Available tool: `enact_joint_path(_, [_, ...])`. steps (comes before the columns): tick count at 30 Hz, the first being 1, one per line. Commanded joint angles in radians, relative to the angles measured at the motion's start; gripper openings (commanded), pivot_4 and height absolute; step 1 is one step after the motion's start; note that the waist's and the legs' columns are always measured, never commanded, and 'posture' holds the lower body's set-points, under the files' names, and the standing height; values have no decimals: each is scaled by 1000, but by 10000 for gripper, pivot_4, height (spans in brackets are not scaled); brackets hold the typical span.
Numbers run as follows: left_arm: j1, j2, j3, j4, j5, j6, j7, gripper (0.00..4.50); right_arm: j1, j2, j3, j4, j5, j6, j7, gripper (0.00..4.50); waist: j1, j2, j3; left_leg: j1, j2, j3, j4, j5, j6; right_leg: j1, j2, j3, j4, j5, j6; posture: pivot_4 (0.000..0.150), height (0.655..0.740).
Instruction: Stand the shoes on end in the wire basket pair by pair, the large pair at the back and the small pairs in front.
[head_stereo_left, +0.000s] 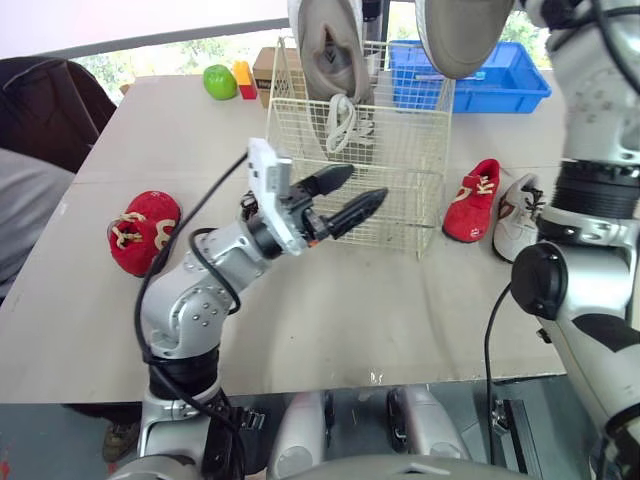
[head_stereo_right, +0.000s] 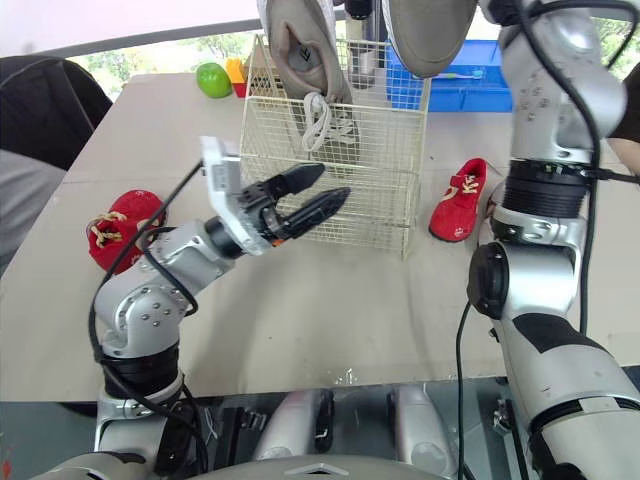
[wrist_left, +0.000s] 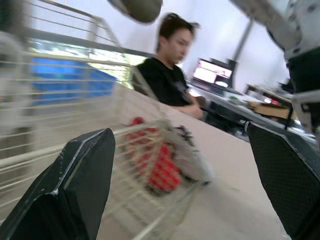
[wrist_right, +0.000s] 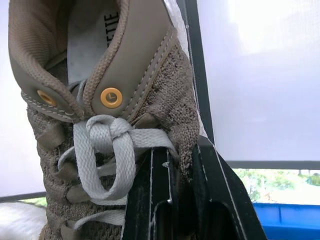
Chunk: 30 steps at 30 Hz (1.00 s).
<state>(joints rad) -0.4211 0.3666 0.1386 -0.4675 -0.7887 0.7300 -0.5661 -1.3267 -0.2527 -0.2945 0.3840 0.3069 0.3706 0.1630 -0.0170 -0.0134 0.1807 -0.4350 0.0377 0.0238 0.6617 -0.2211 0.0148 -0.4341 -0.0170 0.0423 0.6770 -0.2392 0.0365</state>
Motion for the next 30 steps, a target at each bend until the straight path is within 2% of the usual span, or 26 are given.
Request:
enact_joint_path(1, [6, 33, 46, -51, 3, -57, -1, 45000, -22, 39, 45, 109, -74, -285, -1, 311, 1, 0, 0, 0, 0, 0, 0, 0, 0, 0, 0, 0, -1, 0, 0, 1500, 7400])
enact_joint_path(6, [34, 57, 72, -53, 12, -95, 15, 45000, 90, 102, 119, 261, -163, -511, -8, 311, 1, -2, -1, 1, 0, 0, -2, 0, 0, 1, 0, -1, -1, 0, 0, 1500, 7400])
enact_joint_path(11, [67, 74, 78, -61, 15, -118, 21, 45000, 205, 151, 158, 227, -189, -534, -28, 311, 1, -7, -4, 6, 1, -2, -2, 0, 0, 5, 1, -3, 1, 0, -1, 1500, 7400])
enact_joint_path(16, [100, 98, 92, -36, 29, -157, 7, 45000, 387, 217, 171, -113, -124, -320, -78, 311, 0, -7, -4, 4, 1, -3, 0, 1, -1, 4, 0, -2, 1, 0, -1, 1500, 7400])
enact_joint_path(21, [110, 100, 81, -35, 28, -172, 2, 45000, 457, 212, 168, -213, -113, -203, -89, 311, 2, -7, -4, 4, 1, -3, -1, 1, -1, 3, 0, -4, 1, 0, -1, 1500, 7400])
enact_joint_path(24, [117, 103, 83, -32, 27, -178, -7, 45000, 492, 216, 142, -271, -57, -139, -78, 311, 2, -7, -4, 4, 1, -3, -2, 1, -1, 3, 0, -4, 1, 0, -1, 1500, 7400])
enact_joint_path(25, [117, 103, 82, -32, 27, -179, -7, 45000, 507, 211, 137, -290, -44, -121, -71, 7241, 3, -7, -4, 4, 1, -3, -2, 1, -1, 3, 0, -5, 1, 0, -1, 1500, 7400])
enact_joint_path(26, [118, 103, 81, -33, 26, -179, -6, 45000, 521, 204, 136, -308, -38, -109, -67, 9912, 3, -7, -4, 4, 1, -3, -2, 1, -1, 4, 0, -5, 1, 0, -1, 1500, 7400])
enact_joint_path(29, [119, 104, 84, -28, 24, -177, -2, 45000, 573, 161, 139, -386, -23, -53, -41, 23571, 4, -7, -4, 4, 1, -3, -2, 1, -1, 4, 0, -5, 1, 0, -1, 1500, 7400])
enact_joint_path(30, [119, 106, 87, -24, 25, -177, -2, 45000, 588, 144, 142, -412, -18, -33, -29, 29501, 5, -7, -4, 4, 1, -3, -1, 1, -1, 4, 0, -5, 1, 0, -1, 1500, 7400])
